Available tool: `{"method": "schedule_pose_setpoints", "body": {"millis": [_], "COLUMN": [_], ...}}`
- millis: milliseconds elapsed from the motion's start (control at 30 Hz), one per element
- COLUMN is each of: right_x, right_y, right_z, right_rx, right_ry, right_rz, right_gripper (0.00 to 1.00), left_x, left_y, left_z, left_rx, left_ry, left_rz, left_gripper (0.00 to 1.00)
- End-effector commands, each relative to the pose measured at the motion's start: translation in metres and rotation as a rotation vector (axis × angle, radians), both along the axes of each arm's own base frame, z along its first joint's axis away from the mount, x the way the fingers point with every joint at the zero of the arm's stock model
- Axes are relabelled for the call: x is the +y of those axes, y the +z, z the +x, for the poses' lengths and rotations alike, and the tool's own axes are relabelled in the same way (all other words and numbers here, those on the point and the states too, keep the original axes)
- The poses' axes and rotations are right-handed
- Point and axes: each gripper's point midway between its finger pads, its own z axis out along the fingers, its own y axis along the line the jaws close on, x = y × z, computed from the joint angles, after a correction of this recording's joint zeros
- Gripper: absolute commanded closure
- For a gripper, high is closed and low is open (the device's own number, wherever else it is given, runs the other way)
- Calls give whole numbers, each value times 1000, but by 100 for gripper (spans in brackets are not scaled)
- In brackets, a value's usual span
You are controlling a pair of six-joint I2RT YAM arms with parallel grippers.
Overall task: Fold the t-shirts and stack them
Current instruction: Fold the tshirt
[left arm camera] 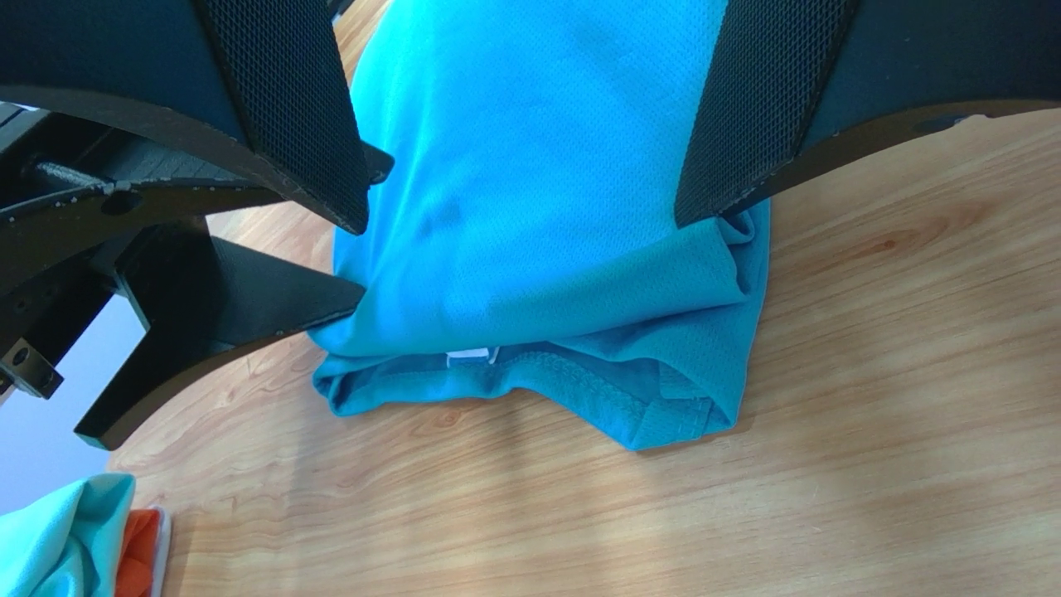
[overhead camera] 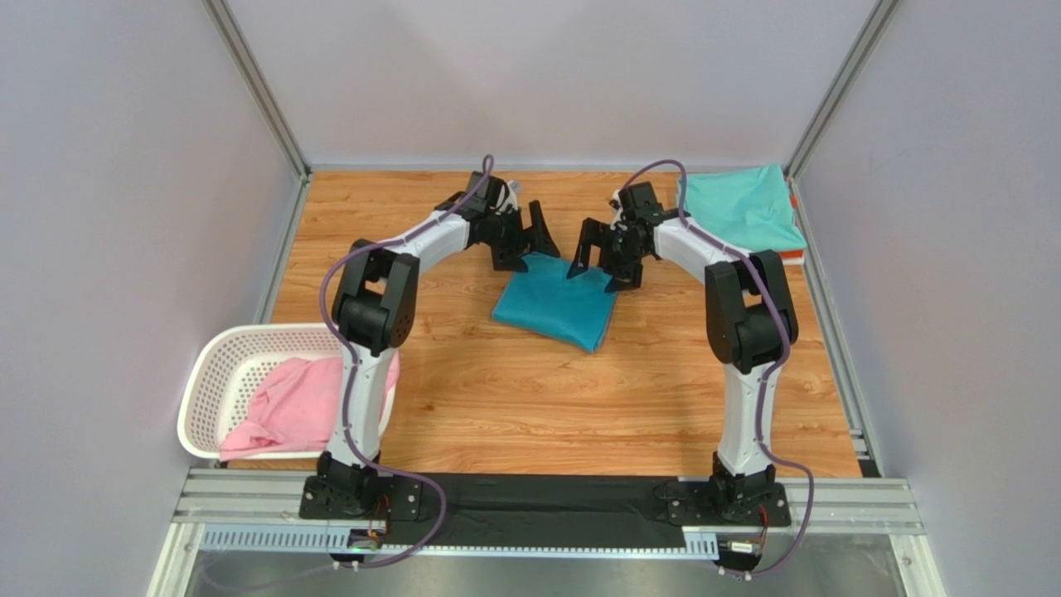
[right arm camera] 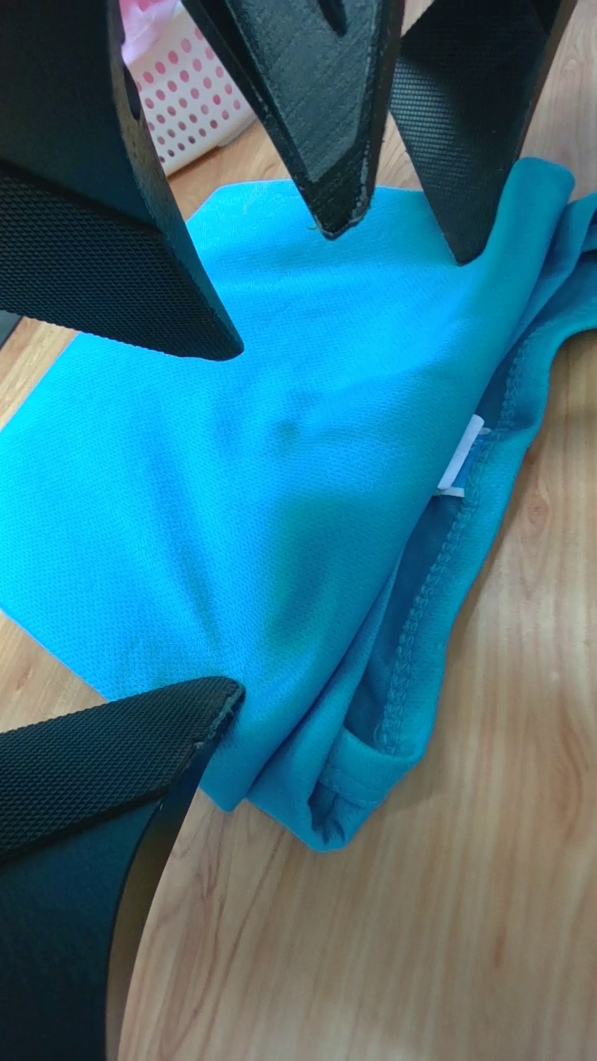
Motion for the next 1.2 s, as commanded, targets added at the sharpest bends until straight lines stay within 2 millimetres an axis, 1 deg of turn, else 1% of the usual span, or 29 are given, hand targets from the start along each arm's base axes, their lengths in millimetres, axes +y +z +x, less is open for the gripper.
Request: {"method": "schedule_pose_setpoints", "body": {"millis": [0, 33, 67, 133, 167, 200, 233, 267, 300, 333, 367, 400, 433, 467, 500, 533, 567, 600, 633, 700, 733, 767, 800, 833, 900, 933, 1000, 1033, 1167], "right_x": [-13, -16, -17, -16, -16, -15, -17, -19, -22, -26, -30, -35, -40, -50, -56, -61, -73, -80, -87, -109, -113, -115, -114, -108, -104, -95, -89, -88, -71], "right_y": [-13, -11, -9, 10, 20, 42, 54, 65, 96, 101, 113, 142, 151, 163, 170, 176, 183, 187, 189, 184, 181, 185, 172, 169, 158, 154, 143, 137, 112], "right_z": [13, 14, 14, 18, 20, 22, 21, 19, 17, 8, 4, -5, -11, -27, -34, -42, -58, -64, -69, -85, -90, -95, -100, -105, -110, -114, -114, -113, -103], "right_rx": [-25, -26, -29, -63, -85, -128, -150, -176, -243, -248, -273, -333, -355, -378, -396, -412, -447, -464, -487, -498, -491, -509, -505, -500, -478, -457, -430, -418, -338], "right_ry": [-4, -7, -3, 18, 25, 27, 36, 33, 20, 11, -12, -40, -65, -114, -143, -177, -218, -251, -287, -424, -462, -482, -447, -401, -379, -335, -329, -326, -299], "right_rz": [-68, -71, -78, -82, -80, -71, -74, -79, -73, -77, -82, -74, -74, -80, -83, -80, -97, -103, -108, -132, -129, -109, -119, -97, -87, -52, -31, -27, 14], "right_gripper": [0, 0, 0, 0, 0, 0, 0, 0, 0, 0, 0, 0, 0, 0, 0, 0, 0, 0, 0, 0, 0, 0, 0, 0, 0, 0, 0, 0, 2], "left_x": [10, 12, 14, 18, 20, 21, 24, 27, 30, 37, 46, 51, 60, 69, 75, 85, 94, 100, 112, 133, 145, 157, 161, 167, 172, 177, 187, 191, 202], "left_y": [-5, -8, -1, 8, 23, 31, 39, 60, 70, 70, 99, 106, 101, 123, 127, 133, 134, 136, 139, 137, 124, 133, 133, 132, 132, 132, 124, 130, 125], "left_z": [-1, -5, -7, -7, -9, -9, -13, -18, -22, -32, -36, -43, -55, -64, -72, -91, -97, -106, -123, -134, -147, -155, -163, -178, -191, -203, -214, -220, -237], "left_rx": [11, 20, 9, -13, -34, -48, -58, -87, -107, -103, -165, -183, -170, -214, -221, -226, -238, -245, -255, -276, -245, -274, -266, -261, -264, -272, -269, -294, -286], "left_ry": [25, 27, 28, 40, 43, 47, 43, 45, 52, 61, 89, 100, 107, 127, 136, 146, 166, 177, 194, 258, 271, 310, 314, 316, 325, 330, 357, 371, 399], "left_rz": [50, 59, 58, 71, 70, 73, 77, 75, 79, 96, 97, 107, 130, 135, 146, 157, 177, 189, 204, 265, 310, 333, 333, 335, 326, 317, 339, 326, 333], "left_gripper": [0, 0, 0, 0, 0, 0, 0, 0, 0, 0, 0, 0, 0, 0, 0, 0, 0, 0, 0, 0, 0, 0, 0, 0, 0, 0, 0, 0, 0]}}
